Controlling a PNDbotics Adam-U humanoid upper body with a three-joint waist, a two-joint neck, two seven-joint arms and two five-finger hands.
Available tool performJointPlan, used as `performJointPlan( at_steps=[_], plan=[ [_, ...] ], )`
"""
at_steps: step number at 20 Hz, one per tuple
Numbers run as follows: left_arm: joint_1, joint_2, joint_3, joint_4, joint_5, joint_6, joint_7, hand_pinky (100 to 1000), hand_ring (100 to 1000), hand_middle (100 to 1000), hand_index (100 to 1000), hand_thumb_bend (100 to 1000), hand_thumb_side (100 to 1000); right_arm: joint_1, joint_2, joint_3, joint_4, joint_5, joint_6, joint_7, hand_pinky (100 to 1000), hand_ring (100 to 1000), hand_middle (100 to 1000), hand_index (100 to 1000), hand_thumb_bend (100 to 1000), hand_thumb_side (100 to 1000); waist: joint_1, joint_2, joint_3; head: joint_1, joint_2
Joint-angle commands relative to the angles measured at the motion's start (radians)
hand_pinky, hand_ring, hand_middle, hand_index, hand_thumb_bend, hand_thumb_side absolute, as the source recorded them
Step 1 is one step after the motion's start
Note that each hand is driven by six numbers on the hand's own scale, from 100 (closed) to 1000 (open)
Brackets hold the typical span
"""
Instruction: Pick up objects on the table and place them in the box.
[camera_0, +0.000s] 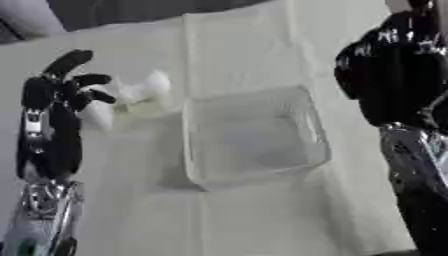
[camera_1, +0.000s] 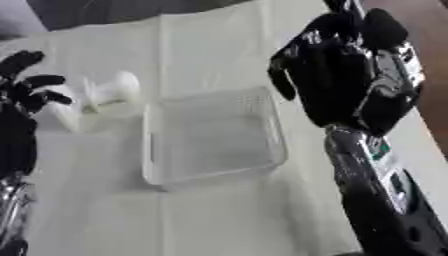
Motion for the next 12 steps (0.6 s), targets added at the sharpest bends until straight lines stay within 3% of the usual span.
performJointPlan(
  at_steps=[1,6,12],
  plan=[
    [-0.006,-0.001,0.007,-0.013,0.001,0.0,-0.001,478,666,777,844,319,987,-0.015,-0.005,-0.006,-0.023,-0.002,0.0,0.0,100,100,100,893,100,887,-0.004,-0.011,0.0,0.01,-0.003],
    [-0.006,-0.001,0.007,-0.014,0.001,0.0,0.0,478,665,777,843,320,985,-0.015,-0.005,-0.008,-0.024,0.005,-0.006,-0.006,100,100,100,893,100,889,-0.004,-0.011,0.0,0.018,-0.003],
    [-0.009,0.002,0.006,-0.017,0.003,-0.002,0.0,475,666,778,838,321,982,-0.015,-0.006,-0.008,-0.029,0.008,-0.005,-0.005,146,100,100,888,100,890,-0.005,-0.01,0.001,0.105,-0.003]
  ],
)
